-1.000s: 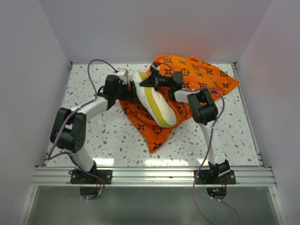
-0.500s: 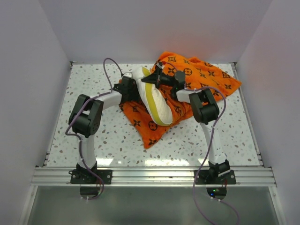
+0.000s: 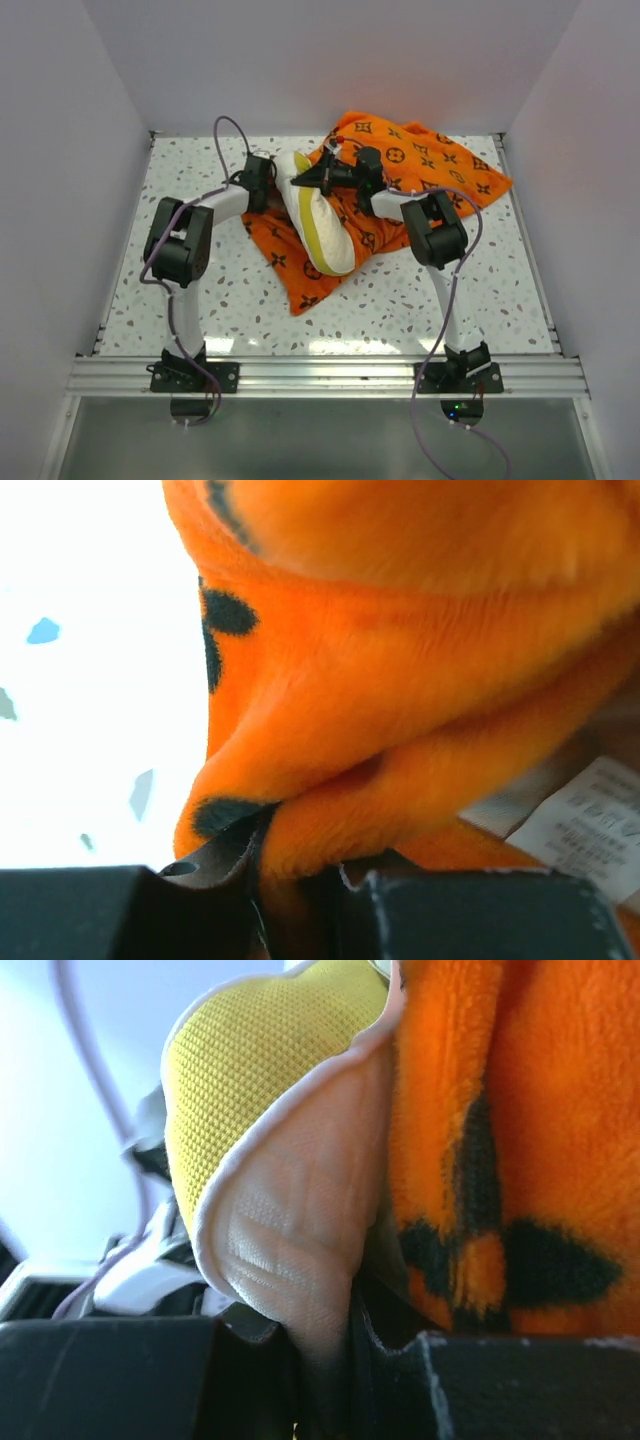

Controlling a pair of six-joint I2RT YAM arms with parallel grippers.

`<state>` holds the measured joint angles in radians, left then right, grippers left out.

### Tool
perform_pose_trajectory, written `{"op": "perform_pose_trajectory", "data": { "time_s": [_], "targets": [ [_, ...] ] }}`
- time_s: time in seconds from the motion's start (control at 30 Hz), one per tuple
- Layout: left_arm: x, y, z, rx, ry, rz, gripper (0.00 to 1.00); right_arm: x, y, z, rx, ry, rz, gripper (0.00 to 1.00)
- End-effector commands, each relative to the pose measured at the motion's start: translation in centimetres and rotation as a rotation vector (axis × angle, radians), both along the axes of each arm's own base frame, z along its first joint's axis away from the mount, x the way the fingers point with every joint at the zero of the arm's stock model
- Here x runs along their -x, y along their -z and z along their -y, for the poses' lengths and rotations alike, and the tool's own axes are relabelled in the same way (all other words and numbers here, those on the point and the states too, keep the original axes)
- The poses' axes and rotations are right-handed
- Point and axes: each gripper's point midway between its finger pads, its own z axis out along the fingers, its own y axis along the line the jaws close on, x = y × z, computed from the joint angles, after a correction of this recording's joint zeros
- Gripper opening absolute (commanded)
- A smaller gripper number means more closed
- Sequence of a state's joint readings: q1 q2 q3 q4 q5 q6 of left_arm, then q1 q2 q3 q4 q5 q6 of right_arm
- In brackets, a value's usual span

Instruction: Put the pillow into the pillowcase

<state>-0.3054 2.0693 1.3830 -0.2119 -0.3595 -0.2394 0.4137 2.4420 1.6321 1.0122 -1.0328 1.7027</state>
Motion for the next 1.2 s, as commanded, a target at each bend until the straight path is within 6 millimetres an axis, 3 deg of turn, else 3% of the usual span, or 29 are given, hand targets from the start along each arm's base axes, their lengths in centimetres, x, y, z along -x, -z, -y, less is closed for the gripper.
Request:
{"op": "perform_pose_trajectory", "data": {
  "time_s": [0.0,0.03,0.07,0.1,0.13,0.17,0.23,0.27,0.33,0.4,0.43,0.5,0.53,0.6,0.63,0.73,0.97,1.0,1.17],
  "targets": [
    [3.1,-0.2,-7.6,-0.178,-0.039,-0.128,0.21,-0.5,0.5,-0.1,0.251,0.043,0.095,0.0],
    [2.8,-2.6,-7.4,-0.171,-0.024,-0.073,0.21,-1.1,2.9,0.3,0.372,0.045,0.264,0.0],
    [3.0,-3.3,-7.5,-0.172,-0.011,-0.057,0.22,-0.7,6.2,1.2,0.534,0.045,0.174,0.0],
    [2.8,-4.3,-7.4,-0.177,0.013,-0.037,0.24,-1.8,6.6,1.1,0.582,0.057,0.232,0.0],
    [2.6,-5.6,-7.5,-0.179,0.016,-0.01,0.25,-1.6,8.3,1.9,0.662,0.037,0.25,0.0],
    [2.6,-6.3,-7.6,-0.193,0.026,-0.006,0.26,-2.6,8.3,2.1,0.701,0.062,0.284,0.0],
    [2.1,-7.6,-7.7,-0.198,0.042,0.021,0.19,-1.7,10.5,2.2,0.768,0.002,0.307,0.0],
    [1.4,-8.5,-7.8,-0.198,0.049,0.057,0.11,-1.6,10.5,1.9,0.774,-0.026,0.331,0.0],
    [0.1,-10.2,-8.2,-0.182,0.044,0.108,0.0,0.8,13.0,1.5,0.809,-0.15,0.341,0.0],
    [-1.1,-11.2,-8.6,-0.161,0.045,0.13,0.0,2.6,13.6,1.2,0.8,-0.247,0.355,0.0],
    [-2.1,-12.2,-8.7,-0.141,0.044,0.157,0.0,4.5,14.3,1.2,0.803,-0.328,0.368,0.0],
    [-3.3,-13.3,-8.1,-0.086,0.082,0.204,0.0,6.1,15.3,1.0,0.81,-0.421,0.391,0.0],
    [-3.9,-14.3,-7.9,-0.074,0.091,0.237,0.0,8.3,15.6,1.0,0.8,-0.514,0.405,0.0],
    [-4.8,-15.6,-6.9,-0.039,0.135,0.286,0.0,9.6,16.0,0.7,0.786,-0.601,0.458,0.0],
    [-5.3,-16.7,-6.6,-0.026,0.147,0.318,0.0,11.4,16.4,0.9,0.793,-0.683,0.491,0.0],
    [-6.2,-18.3,-4.8,0.043,0.216,0.356,0.0,12.8,17.5,0.8,0.807,-0.751,0.512,0.0],
    [-5.1,-22.2,-0.2,0.313,0.384,0.445,0.0,13.4,21.1,2.2,0.918,-0.838,0.488,0.0],
    [-4.3,-23.7,0.4,0.345,0.416,0.474,0.0,13.2,21.4,2.2,0.936,-0.833,0.492,0.0],
    [-0.4,-24.2,3.5,0.506,0.546,0.423,0.0,11.2,21.3,0.9,0.95,-0.766,0.527,0.0]
  ]
}}
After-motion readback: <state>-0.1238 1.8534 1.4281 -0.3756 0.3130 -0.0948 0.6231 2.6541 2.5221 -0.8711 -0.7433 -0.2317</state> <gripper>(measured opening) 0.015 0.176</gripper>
